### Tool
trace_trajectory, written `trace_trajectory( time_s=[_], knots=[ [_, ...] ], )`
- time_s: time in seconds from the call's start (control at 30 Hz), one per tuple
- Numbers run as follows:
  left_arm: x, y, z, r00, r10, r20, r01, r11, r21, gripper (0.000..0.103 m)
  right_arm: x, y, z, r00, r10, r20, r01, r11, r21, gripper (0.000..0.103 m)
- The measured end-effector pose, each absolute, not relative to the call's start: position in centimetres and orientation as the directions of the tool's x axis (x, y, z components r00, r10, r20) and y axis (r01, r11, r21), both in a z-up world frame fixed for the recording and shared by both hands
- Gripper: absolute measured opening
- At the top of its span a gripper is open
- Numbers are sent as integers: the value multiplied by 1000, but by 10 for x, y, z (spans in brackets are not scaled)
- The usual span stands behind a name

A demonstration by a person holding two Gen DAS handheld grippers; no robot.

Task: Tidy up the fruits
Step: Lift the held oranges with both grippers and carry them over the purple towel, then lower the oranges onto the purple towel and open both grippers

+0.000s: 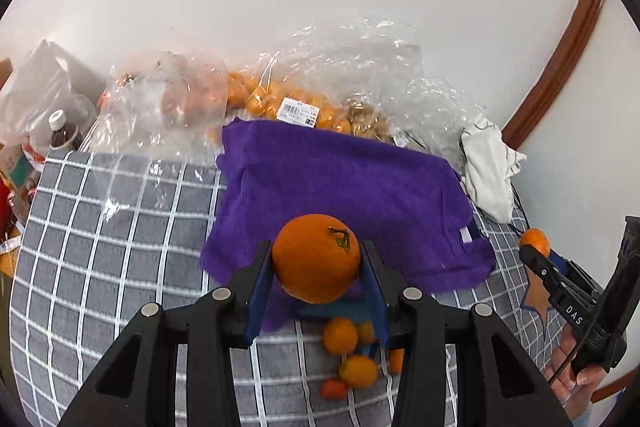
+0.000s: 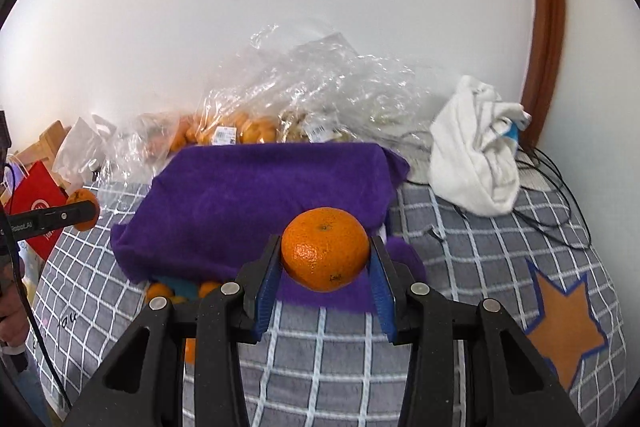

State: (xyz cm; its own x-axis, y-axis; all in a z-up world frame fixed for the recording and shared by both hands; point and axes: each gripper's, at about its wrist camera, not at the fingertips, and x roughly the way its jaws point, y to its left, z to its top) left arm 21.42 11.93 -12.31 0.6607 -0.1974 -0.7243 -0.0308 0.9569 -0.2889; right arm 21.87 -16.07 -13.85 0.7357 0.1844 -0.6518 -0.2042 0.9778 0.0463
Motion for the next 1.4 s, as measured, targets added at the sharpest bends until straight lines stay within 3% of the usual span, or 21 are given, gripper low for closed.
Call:
trace_trajectory(
  time_s=[0.4, 0.67, 1.27, 1.33, 1.4],
  knots=[
    [295, 120, -140, 630, -173, -757, -49, 964, -261, 40, 302, -136, -155, 720, 217, -659, -246, 968, 49, 42],
    [340, 98, -171, 580, -181, -794, -40, 967, -250, 40, 345, -128, -196, 665, 214, -715, -247, 967, 59, 42],
    [358, 86, -211, 536, -121, -835, -41, 985, -169, 40, 365, -127, -234, 601, 178, -779, -235, 971, 41, 42],
    [360, 85, -212, 536, -120, -836, -37, 986, -165, 40, 364, -126, -233, 599, 182, -780, -242, 969, 40, 45],
    [360, 83, -212, 526, -105, -844, -34, 989, -144, 41, 362, -125, -230, 597, 178, -783, -248, 968, 31, 58]
  ],
)
